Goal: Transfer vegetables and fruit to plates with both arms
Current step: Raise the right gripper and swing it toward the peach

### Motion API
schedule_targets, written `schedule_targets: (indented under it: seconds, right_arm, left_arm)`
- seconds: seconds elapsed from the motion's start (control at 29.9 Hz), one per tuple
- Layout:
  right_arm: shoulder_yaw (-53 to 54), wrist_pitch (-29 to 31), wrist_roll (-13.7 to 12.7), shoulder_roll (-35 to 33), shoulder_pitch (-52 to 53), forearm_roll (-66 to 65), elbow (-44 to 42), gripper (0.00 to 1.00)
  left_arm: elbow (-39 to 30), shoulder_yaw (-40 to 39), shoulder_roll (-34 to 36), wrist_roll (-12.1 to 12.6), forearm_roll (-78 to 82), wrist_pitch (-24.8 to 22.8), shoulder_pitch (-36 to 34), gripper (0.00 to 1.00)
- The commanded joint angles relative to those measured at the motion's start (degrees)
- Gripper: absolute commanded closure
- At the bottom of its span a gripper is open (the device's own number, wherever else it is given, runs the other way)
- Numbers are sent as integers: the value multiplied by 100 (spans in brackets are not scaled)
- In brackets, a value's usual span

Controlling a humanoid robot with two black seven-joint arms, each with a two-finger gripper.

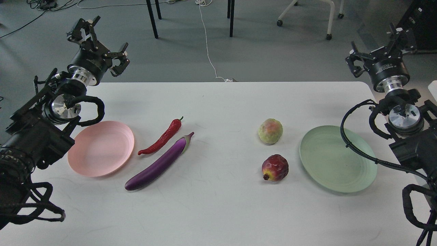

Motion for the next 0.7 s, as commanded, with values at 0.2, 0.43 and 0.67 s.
schedule_targets:
  seconds: [0.2,0.43,0.67]
  right_arm:
    - [-585,-1,-6,-174,124,-44,99,1]
    - [-2720,-1,3,-860,1450,-88,547,1]
    - [-4600,-1,12,-895,2734,-97,723,1]
  left_arm:
    - [-36,7,23,6,-3,-24,72,2]
    - [-36,-2,85,15,-3,11,80,2]
    - [-36,-19,120,6,-3,-50,133,2]
